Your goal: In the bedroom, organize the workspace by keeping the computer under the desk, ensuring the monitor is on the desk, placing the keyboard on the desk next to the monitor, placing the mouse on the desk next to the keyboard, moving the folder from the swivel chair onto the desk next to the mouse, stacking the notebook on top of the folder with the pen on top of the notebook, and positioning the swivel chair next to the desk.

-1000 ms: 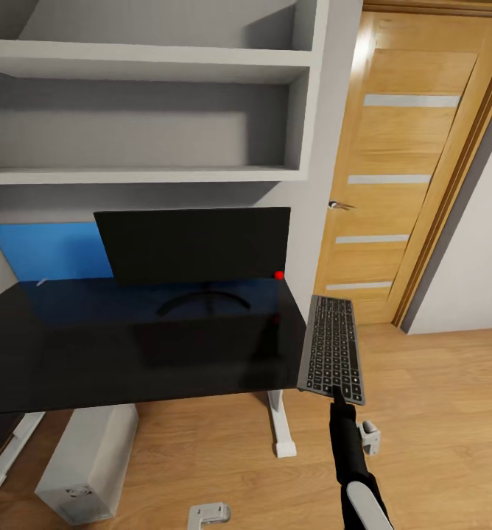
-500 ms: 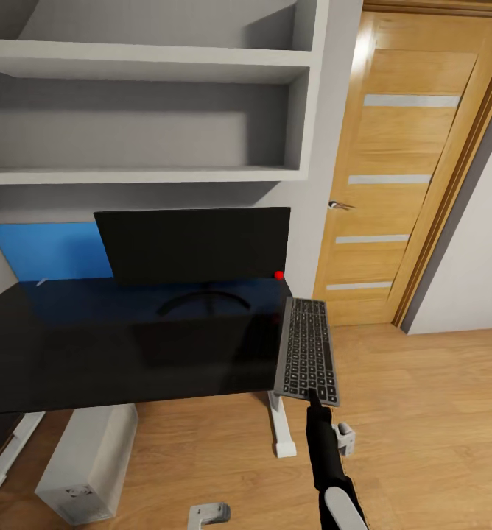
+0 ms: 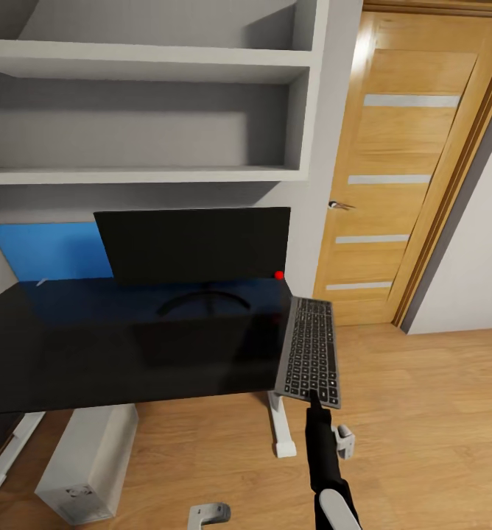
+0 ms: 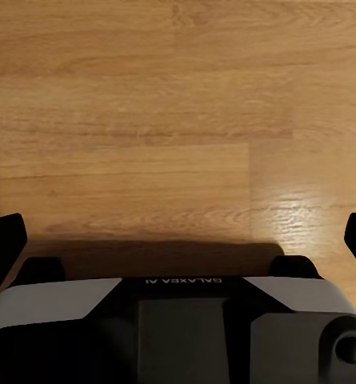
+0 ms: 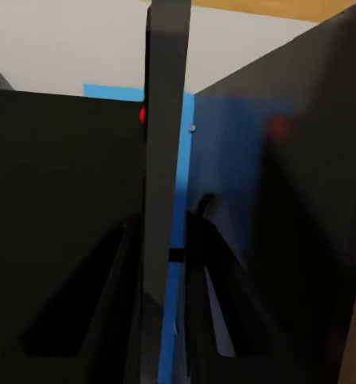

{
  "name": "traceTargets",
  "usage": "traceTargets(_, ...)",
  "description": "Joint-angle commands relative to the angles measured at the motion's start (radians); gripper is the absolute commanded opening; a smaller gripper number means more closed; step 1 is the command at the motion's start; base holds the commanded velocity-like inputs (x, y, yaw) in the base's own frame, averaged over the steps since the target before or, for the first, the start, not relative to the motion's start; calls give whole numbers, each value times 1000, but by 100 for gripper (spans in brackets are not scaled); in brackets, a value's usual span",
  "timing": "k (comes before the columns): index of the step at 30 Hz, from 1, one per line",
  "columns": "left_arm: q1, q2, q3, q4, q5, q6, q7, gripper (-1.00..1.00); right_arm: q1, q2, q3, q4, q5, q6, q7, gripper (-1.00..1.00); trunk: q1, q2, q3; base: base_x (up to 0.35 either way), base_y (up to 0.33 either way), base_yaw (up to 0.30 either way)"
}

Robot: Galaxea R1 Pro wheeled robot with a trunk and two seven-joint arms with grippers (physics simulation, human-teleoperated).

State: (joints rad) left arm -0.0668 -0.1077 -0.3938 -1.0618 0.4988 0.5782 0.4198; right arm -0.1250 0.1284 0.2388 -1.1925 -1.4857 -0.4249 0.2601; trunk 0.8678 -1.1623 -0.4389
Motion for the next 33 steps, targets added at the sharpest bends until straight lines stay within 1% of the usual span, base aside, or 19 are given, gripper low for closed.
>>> traceTargets(1,-1,0,-2,-1,11,2,10,100,-1,0,2,0,-10,-10,8,-100,0,-1,-1,0,0,0)
traceTargets(7,-1,0,-2,-1,11,2,10,100,-1,2,6,28,-10,-104,8,-100,0,-1,-1,0,0,0)
traceTargets(8,-1,0,-2,-1,11,2,10,100,-1,3,7,31,-10,-111,8,-100,0,-1,-1,0,0,0)
traceTargets(10,-1,0,-2,-1,11,2,10,100,-1,13,8,43,-9,-130,9,-100,0,-1,0,0,0,0)
traceTargets(11,-1,0,-2,-1,11,2,10,100,-1,23,9,50,-7,-138,10,-100,0,-1,1,0,0,0)
traceTargets(19,-1,0,-2,-3,11,2,10,100,-1,22,7,49,-7,-135,10,-100,0,-1,5,0,72,0)
traceTargets(30,-1,0,-2,-3,11,2,10,100,-1,19,5,48,-10,-130,8,-100,0,-1,5,0,4,0)
traceTargets(33,-1,0,-2,-3,11,2,10,100,-1,18,4,47,-5,-132,11,-100,0,-1,5,0,0,0)
